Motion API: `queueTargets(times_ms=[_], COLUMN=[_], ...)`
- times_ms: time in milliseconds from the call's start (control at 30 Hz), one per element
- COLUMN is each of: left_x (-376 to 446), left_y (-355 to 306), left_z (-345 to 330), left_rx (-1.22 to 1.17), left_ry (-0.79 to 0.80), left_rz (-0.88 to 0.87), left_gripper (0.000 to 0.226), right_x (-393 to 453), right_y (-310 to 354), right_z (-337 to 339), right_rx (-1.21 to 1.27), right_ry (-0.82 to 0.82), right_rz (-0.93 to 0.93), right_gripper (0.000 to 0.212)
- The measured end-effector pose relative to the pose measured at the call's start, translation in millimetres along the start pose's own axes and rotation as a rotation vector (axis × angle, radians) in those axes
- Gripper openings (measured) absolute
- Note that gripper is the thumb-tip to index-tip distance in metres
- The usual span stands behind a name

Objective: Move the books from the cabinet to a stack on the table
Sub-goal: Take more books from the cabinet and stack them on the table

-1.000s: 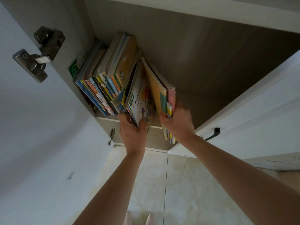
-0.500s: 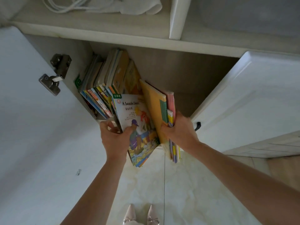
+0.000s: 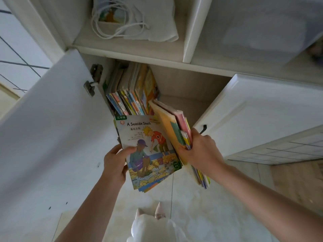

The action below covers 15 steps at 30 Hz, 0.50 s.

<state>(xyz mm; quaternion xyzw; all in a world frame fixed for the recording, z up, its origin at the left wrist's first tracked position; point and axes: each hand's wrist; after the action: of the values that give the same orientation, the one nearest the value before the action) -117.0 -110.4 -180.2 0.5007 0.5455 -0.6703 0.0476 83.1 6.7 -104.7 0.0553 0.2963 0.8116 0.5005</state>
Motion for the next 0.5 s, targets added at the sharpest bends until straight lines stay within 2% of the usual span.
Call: queueTargets(times_ms=[167,500], left_x=[-38.6,-130.9], left_y=[-1.1,12.0], left_z=[30.6,71.7], left_rx=[-0.033,-0.126], left_ry=[0.041,-0.113], left_rz=[0.011,-0.006], left_gripper=[0.039,0.033], right_x=[-25.9,-79.9], right_y=[28.3,74.9], right_z=[21.9,37.9], right_rx=[-0.073,-0.176], right_ry=[0.021,0.086], right_rz=[0.046,0.234], right_gripper=[0.035,0.027])
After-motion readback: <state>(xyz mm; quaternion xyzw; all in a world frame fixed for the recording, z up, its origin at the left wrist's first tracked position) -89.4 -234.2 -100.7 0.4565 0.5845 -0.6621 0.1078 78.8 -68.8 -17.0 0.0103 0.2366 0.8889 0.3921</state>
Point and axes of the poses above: each hand's wrist, its own x-axis towards the middle knuckle, its own z-axis out of the back of the hand, y = z × x, and after that the axes turned 5 degrees about x, right-handed
